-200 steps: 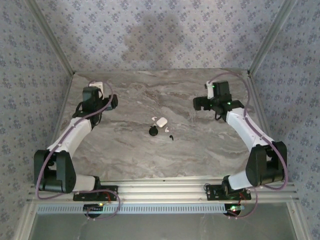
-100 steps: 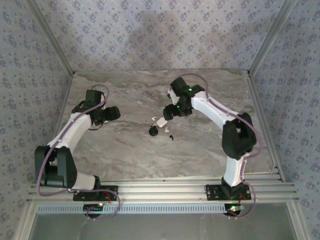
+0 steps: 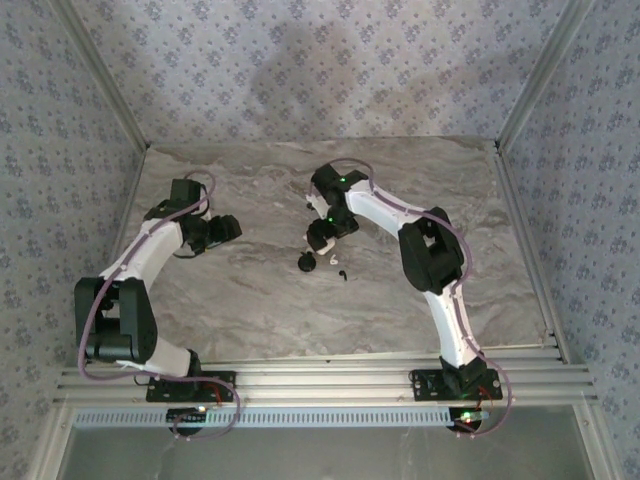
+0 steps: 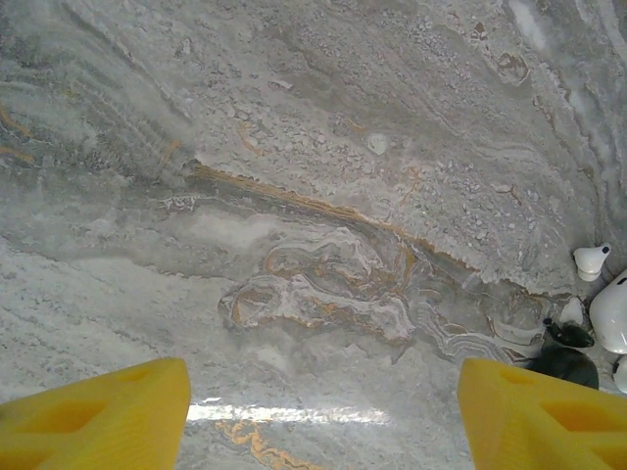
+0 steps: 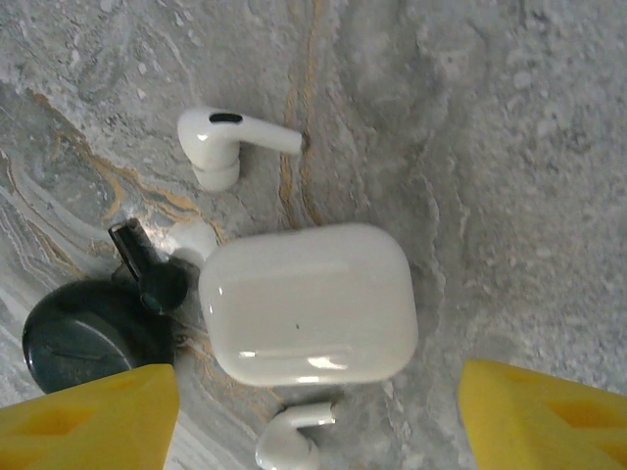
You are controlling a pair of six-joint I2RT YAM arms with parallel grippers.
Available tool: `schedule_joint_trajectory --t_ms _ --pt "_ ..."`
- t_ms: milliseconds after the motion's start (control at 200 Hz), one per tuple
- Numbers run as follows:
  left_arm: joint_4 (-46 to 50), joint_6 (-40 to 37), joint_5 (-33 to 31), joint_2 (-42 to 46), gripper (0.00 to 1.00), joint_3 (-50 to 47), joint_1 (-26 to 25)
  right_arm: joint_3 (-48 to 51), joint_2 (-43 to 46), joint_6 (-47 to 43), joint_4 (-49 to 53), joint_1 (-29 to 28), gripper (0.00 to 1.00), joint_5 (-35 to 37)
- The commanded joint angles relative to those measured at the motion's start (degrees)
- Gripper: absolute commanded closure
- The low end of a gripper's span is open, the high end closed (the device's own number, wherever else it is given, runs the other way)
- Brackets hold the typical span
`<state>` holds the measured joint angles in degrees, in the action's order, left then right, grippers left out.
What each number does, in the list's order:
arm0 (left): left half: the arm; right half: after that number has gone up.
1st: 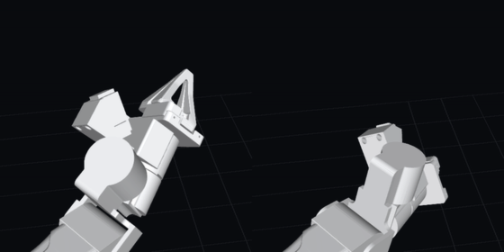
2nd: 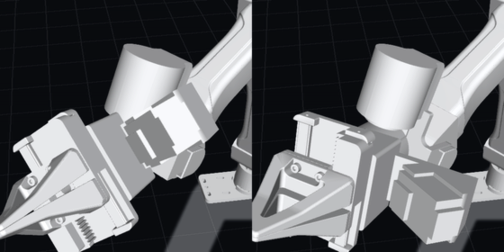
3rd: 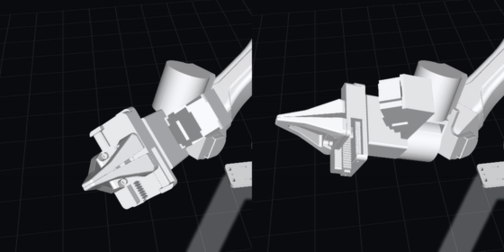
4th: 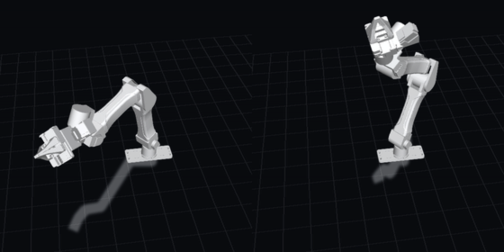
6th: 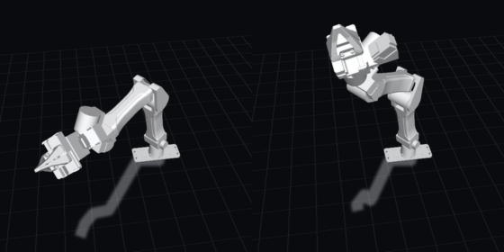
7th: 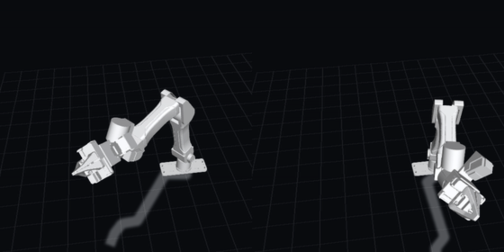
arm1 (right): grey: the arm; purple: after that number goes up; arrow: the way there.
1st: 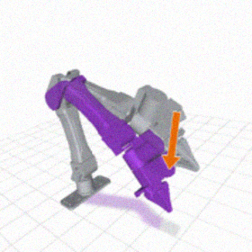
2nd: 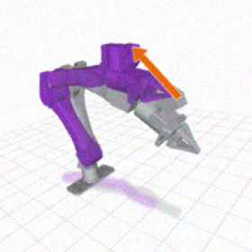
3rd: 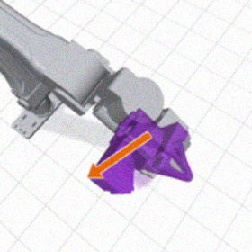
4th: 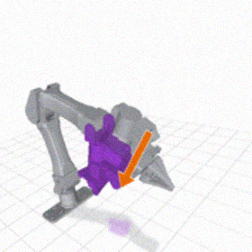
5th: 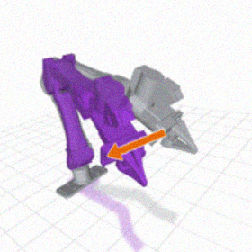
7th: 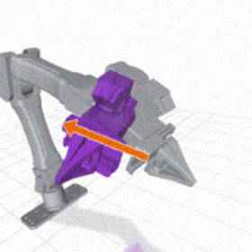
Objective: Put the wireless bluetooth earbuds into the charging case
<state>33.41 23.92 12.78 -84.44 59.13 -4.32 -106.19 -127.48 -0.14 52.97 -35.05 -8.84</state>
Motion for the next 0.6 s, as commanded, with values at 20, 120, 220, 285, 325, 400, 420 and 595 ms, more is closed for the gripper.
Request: schedule_joint_trajectory --t_ms 20,120,220,285,325,400,420,595 --pt "1.57 0.27 1.64 -0.19 0.27 0.96 0.50 -2.26 -2.10 -3.50 1.67 -0.79 0.23 0.00" --pt "1.75 0.25 1.58 -0.22 0.28 1.07 0.61 -2.44 -3.24 -3.57 2.03 -0.99 0.23 0.12" --pt "1.71 0.34 1.50 0.01 0.28 0.89 0.62 -2.79 -4.17 -4.11 2.01 -1.00 0.23 0.33" --pt "1.68 0.34 1.48 0.11 0.28 0.81 0.68 -2.92 -4.58 -4.42 1.63 -1.07 0.23 -0.25" --pt "1.71 0.34 1.51 0.11 0.28 0.86 0.67 -2.97 -4.86 -4.50 1.27 -1.03 0.23 -0.51" --pt "1.83 0.25 1.53 0.16 0.27 1.07 0.71 -3.23 -5.37 -4.52 0.70 -1.07 0.23 -1.00" --pt "1.80 0.30 1.49 0.23 0.27 1.07 0.71 -3.36 -5.42 -4.52 0.57 -1.08 0.23 -1.00" --pt "1.88 0.16 1.50 0.13 0.27 1.54 0.69 -3.14 -6.67 -4.60 -0.56 -1.03 0.23 -0.83"
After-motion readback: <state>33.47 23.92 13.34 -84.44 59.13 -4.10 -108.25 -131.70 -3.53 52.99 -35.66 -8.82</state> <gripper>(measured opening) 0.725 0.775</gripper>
